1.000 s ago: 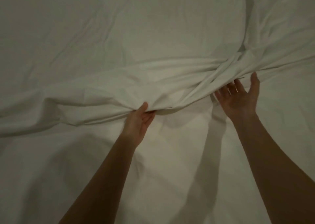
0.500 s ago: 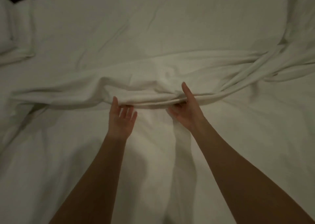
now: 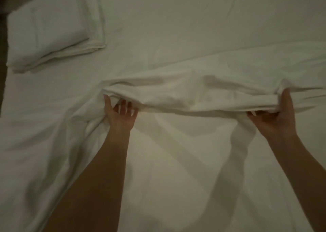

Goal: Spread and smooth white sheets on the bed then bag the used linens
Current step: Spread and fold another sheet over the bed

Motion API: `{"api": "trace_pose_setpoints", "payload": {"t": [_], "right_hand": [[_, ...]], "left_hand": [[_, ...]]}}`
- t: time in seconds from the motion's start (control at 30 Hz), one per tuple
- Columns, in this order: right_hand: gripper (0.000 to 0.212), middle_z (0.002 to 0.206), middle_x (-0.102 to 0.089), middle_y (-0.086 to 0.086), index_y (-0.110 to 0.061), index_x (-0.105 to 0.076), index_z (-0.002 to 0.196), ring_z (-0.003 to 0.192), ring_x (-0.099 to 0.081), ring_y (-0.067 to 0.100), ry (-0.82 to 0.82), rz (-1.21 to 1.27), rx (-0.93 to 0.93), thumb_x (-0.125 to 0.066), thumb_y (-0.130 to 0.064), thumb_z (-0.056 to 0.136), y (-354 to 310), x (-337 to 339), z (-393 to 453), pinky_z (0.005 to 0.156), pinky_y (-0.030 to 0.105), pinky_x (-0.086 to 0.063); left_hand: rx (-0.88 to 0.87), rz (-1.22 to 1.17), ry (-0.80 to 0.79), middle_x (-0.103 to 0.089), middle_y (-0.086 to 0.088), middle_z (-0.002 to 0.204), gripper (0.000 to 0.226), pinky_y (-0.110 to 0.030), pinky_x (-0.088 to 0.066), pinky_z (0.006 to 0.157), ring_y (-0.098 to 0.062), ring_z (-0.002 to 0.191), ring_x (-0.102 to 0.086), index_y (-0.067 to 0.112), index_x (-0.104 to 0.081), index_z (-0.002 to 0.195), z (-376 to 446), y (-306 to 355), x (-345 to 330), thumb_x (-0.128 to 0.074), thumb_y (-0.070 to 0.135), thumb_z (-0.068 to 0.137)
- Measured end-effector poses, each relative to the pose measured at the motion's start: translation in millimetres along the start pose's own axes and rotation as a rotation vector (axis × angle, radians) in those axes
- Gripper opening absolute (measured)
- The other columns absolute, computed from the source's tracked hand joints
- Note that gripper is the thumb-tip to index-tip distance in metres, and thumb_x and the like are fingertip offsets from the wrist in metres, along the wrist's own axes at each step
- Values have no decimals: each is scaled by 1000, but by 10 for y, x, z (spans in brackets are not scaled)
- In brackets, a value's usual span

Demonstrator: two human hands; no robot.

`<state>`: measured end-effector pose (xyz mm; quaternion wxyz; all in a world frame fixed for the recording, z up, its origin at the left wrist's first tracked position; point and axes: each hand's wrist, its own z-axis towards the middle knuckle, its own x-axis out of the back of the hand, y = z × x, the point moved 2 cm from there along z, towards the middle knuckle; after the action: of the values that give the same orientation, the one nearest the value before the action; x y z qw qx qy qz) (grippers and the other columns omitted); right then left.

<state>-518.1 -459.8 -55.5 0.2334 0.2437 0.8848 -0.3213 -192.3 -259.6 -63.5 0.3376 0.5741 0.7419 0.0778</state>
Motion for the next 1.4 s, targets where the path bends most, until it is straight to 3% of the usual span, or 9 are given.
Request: {"api": "trace_pose_setpoints", "payload": {"t": [0.23,0.33,0.53,0.67,0.77,0.97,1.1,1.23,1.4], "right_hand": [[87,137,-57,5,-23,-55,132,125,-54,24,-246,-23,-276,-89,-39,53,1439,-616,-107,106,47,-42],[88,125,-65,0,-33,-65,108,112,-62,18,-224,-244,-343,-96,-45,27,2057,-955,-152,97,34,-42],[53,130,-60,-3,-21,-55,126,114,-58,9,-436,-505,-519,-61,-31,74,2969,-1456,-407,107,38,-36],[41,115,-56,-9,-25,-53,112,104,-60,1,-563,-742,-679,-70,-20,75,3448,-1524,-620,99,30,-33],[19,104,-59,-9,-23,-57,98,92,-65,2,-523,-697,-716,-59,-7,89,3681,-1625,-657,87,28,-36],[28,88,-64,-8,-19,-60,92,97,-60,9,-508,-615,-560,-49,6,87,3950,-2148,-505,88,26,-39],[50,123,-58,-4,-16,-51,123,115,-53,9,-513,-762,-528,-61,8,80,3952,-1923,-531,88,23,-42],[24,104,-60,-8,-24,-58,101,96,-57,4,-567,-743,-616,-60,-27,78,3861,-1983,-566,90,27,-37],[76,131,-60,10,-9,-53,136,118,-58,24,-412,-496,-501,-67,-51,74,3771,-2489,-336,100,31,-44]], "left_hand": [[75,39,3,-58,-7,127,63,-45,-42,105,-20,116,-59,8,-50,115,206,334,524,-59,61,83],[54,21,62,-61,-9,121,68,-42,-48,100,-23,110,-64,6,-50,122,183,504,766,-62,59,82],[-67,36,92,-71,-3,81,27,-28,-59,70,-17,76,-70,13,-64,94,259,1045,1003,-62,39,90],[-128,63,-43,-64,-3,85,17,-40,-53,92,-18,86,-65,14,-63,88,270,1380,813,-57,28,95],[-149,194,-88,-67,1,90,16,-39,-53,89,-12,88,-64,19,-65,92,236,1550,680,-54,30,97],[-99,329,-90,-68,6,71,16,-29,-46,79,-9,79,-60,20,-65,88,232,1625,677,-54,30,96],[-2,431,-123,-64,4,93,21,-35,-40,92,-13,97,-59,19,-62,95,270,1720,826,-55,38,90],[135,368,-78,-59,-3,115,58,-41,-40,102,-20,110,-56,15,-62,109,337,1778,1154,-50,65,83],[193,47,-11,-52,-17,128,87,-47,-38,107,-31,122,-52,-2,-45,125,398,1670,1354,-52,72,80]]}}
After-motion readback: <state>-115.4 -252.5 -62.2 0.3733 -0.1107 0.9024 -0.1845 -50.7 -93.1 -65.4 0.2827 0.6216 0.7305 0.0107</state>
